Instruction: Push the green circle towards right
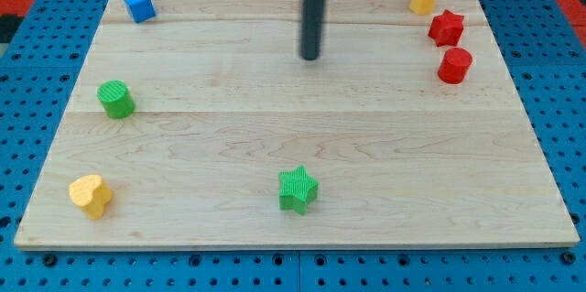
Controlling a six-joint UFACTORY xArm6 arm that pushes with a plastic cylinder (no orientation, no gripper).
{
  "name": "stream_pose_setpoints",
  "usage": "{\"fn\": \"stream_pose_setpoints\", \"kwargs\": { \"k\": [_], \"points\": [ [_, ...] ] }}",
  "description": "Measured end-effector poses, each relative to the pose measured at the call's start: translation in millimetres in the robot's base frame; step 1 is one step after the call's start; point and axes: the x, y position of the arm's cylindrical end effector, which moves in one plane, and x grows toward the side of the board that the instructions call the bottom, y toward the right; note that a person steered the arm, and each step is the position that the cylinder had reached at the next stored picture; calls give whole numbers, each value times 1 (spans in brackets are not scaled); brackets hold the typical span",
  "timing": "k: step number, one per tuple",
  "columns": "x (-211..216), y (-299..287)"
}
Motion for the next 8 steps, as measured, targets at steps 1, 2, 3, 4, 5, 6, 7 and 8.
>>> {"fn": "stream_pose_setpoints", "kwargs": {
  "k": [1,2,3,4,5,6,7,8],
  "points": [
    [0,-87],
    [5,-173],
    [25,-254],
    [82,-269],
    [106,-229],
    [97,-213],
    [78,-213],
    [78,-203]
  ]
}}
